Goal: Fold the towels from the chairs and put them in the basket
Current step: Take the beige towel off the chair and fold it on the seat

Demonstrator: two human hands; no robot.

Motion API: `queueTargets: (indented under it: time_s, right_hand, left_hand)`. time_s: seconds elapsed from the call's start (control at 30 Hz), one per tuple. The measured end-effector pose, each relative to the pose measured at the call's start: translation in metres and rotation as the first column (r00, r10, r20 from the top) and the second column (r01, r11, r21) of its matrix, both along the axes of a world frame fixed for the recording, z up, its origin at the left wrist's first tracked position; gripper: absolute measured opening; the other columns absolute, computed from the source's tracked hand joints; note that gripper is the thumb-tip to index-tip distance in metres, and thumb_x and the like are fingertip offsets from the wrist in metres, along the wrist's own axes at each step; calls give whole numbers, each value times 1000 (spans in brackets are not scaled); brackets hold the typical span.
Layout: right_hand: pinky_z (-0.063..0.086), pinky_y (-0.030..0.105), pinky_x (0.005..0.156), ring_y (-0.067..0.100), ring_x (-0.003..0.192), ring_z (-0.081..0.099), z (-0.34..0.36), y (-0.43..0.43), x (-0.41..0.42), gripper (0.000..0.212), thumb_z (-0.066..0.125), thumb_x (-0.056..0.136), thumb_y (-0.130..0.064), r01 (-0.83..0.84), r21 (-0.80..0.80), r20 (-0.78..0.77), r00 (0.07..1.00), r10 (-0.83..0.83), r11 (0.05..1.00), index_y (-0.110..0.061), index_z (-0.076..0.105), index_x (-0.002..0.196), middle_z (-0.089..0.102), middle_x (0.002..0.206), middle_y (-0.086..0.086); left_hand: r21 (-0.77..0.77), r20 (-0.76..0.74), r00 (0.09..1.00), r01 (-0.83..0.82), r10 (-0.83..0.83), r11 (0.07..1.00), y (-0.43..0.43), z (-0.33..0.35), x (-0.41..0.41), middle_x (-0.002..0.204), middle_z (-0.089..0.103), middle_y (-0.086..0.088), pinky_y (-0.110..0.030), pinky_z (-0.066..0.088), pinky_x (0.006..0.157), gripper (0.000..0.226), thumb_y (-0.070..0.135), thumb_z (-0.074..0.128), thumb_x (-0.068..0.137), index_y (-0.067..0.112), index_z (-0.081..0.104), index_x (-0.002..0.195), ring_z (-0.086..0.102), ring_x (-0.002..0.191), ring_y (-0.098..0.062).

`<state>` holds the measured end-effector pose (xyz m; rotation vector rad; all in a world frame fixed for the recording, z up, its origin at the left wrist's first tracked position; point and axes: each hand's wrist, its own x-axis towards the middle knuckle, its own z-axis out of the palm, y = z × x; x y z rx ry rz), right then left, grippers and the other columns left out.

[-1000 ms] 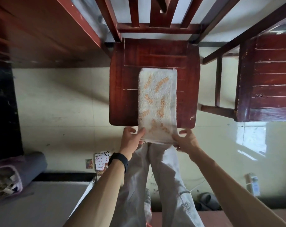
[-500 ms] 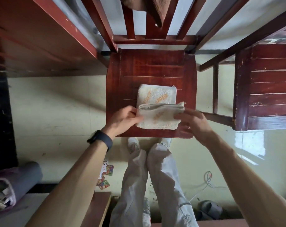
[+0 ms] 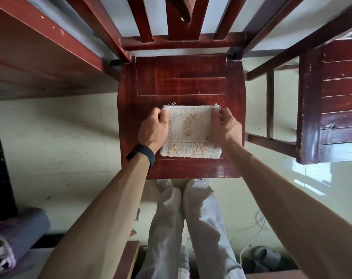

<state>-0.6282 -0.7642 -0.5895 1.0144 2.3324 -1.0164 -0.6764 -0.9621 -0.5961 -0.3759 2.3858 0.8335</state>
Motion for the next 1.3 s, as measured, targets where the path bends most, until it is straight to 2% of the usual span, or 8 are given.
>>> queueTargets:
  time_s: [0.27, 0.4, 0.5, 0.67, 0.87, 0.97, 1.13, 1.3]
  right_hand:
    - [45, 41, 73, 30, 81, 56, -4, -6, 1, 42, 27, 101, -60, -13, 148, 60, 998, 4, 989, -20, 40, 101, 57, 94, 5]
    - [43, 50, 94, 30, 101, 50, 2, -15, 22, 47, 34, 101, -55, -51, 331, -132, 986, 100, 942, -13, 46, 120, 54, 115, 12]
    - [37, 44, 105, 27, 133, 42, 4, -30, 37, 51, 39, 101, -44, -277, 425, -195, 901, 386, 862, -17, 42, 144, 43, 149, 9]
    - [13, 55, 123, 15, 155, 4, -22, -39, 45, 58, 24, 106, -42, -488, 358, -70, 836, 544, 796, -22, 16, 160, 10, 169, -1]
    - [3, 57, 123, 21, 155, -4, -38, -34, 52, 71, 26, 104, -56, -436, 394, -6, 879, 477, 809, -22, 3, 161, -3, 169, 2]
    - [9, 53, 121, 26, 154, 7, -22, -37, 50, 76, 31, 100, -63, -263, 357, 2, 960, 280, 896, -25, 5, 160, 3, 168, 7]
    - [53, 37, 83, 20, 99, 61, 13, -21, 32, 54, 63, 85, -45, 258, -59, 105, 962, -251, 964, -21, 44, 130, 61, 116, 5]
    - [51, 17, 59, 7, 74, 65, 28, 0, 17, 15, 73, 88, -25, 393, -419, 266, 915, -303, 819, -22, 65, 76, 67, 75, -6]
  left_hand:
    - [-47, -198, 980, 28, -37, 999, 8, -2, 14, 72, 66, -2, -39, 48, 52, 35, 55, 36, 101, 23, 51, 104, 61, 60, -29]
    - [-77, -362, 927, 71, -95, 994, 3, 7, 34, 117, 63, -9, -38, 52, 79, 47, 50, 49, 97, 17, 50, 130, 62, 101, -27]
    - [-213, -589, 702, 344, -401, 915, 5, 12, 47, 140, 53, -12, -38, 42, 102, 47, 35, 52, 98, 12, 54, 138, 52, 126, -27]
    - [-345, -321, 683, 561, -656, 753, 10, -18, 45, 166, 11, 2, -55, 12, 121, 57, 43, 33, 102, 28, 23, 157, 8, 154, -20]
    - [-330, -265, 710, 569, -652, 753, 4, -39, 29, 167, -4, 3, -60, 9, 120, 70, 53, 38, 96, 37, 8, 158, 4, 154, -27]
    - [-288, -221, 820, 463, -528, 838, 5, -26, 34, 167, -6, -7, -55, 11, 119, 76, 58, 39, 96, 34, 4, 158, 10, 152, -29]
    - [-82, -99, 995, 14, -22, 997, 9, -3, 38, 131, 56, -17, -43, 46, 100, 68, 45, 63, 86, 12, 43, 142, 53, 118, -34]
    - [89, 322, 880, -396, 350, 914, 13, 20, 33, 96, 72, -1, -31, 51, 79, 25, 33, 79, 77, 18, 67, 92, 65, 84, -17]
